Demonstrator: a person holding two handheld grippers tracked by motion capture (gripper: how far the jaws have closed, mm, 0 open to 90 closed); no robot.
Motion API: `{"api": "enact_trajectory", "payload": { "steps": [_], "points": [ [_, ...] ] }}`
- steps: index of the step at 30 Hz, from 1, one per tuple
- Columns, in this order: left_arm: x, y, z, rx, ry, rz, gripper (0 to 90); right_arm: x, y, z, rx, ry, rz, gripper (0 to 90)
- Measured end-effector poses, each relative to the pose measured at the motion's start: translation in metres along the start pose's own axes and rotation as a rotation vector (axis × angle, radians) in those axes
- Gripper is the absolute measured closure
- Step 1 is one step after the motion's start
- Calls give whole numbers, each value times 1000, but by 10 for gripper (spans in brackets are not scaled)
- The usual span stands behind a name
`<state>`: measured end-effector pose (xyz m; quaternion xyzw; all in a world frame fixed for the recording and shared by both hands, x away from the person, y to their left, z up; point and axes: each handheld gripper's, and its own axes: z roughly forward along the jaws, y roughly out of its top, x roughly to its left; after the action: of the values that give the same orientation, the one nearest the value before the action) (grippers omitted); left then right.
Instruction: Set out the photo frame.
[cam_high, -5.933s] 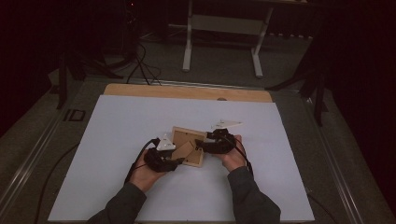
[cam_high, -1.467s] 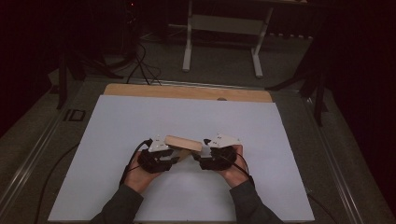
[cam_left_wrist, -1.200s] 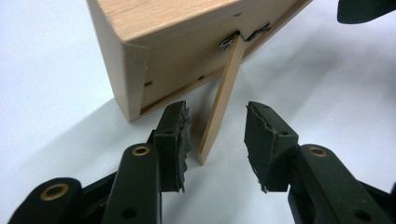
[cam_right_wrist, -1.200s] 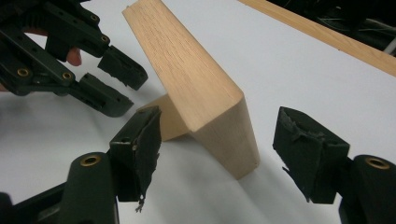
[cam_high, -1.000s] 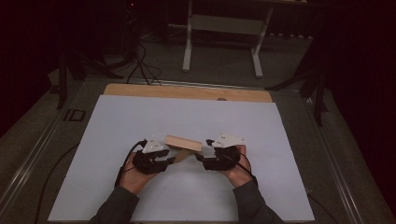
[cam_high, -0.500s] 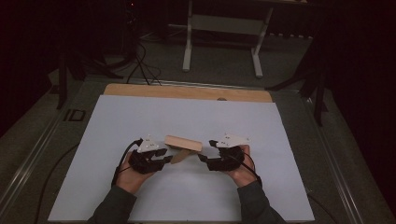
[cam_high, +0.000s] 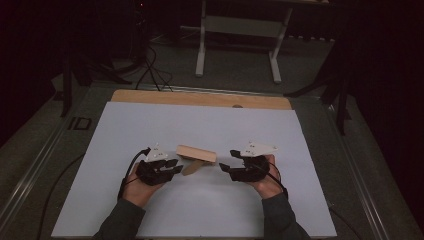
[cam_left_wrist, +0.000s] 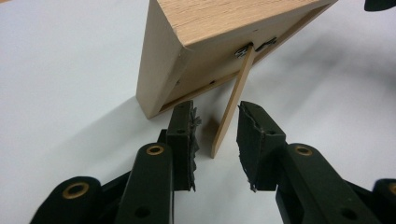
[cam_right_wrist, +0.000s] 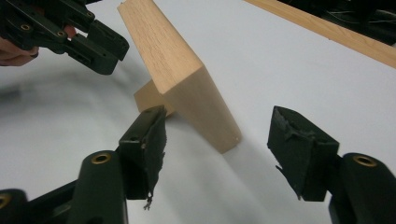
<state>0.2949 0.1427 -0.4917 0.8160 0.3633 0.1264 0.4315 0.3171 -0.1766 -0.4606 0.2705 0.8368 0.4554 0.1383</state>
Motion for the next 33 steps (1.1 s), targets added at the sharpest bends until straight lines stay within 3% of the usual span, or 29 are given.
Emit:
{"api": "enact_trajectory", "payload": {
  "steps": [7, 13, 25, 33],
  "points": [
    [1, 0, -1, -8, 4, -5, 698, -6, -2, -4, 0, -14, 17, 410],
    [2, 0, -2, -9, 12, -6, 749, -13, -6, -2, -9, -69, 64, 572],
    [-3, 3, 1, -12, 16, 28, 894, -12, -8, 11, -13, -163, 121, 880],
    [-5, 7, 6, -14, 19, 32, 898, -7, -1, 24, -12, -192, 100, 898]
  ]
}}
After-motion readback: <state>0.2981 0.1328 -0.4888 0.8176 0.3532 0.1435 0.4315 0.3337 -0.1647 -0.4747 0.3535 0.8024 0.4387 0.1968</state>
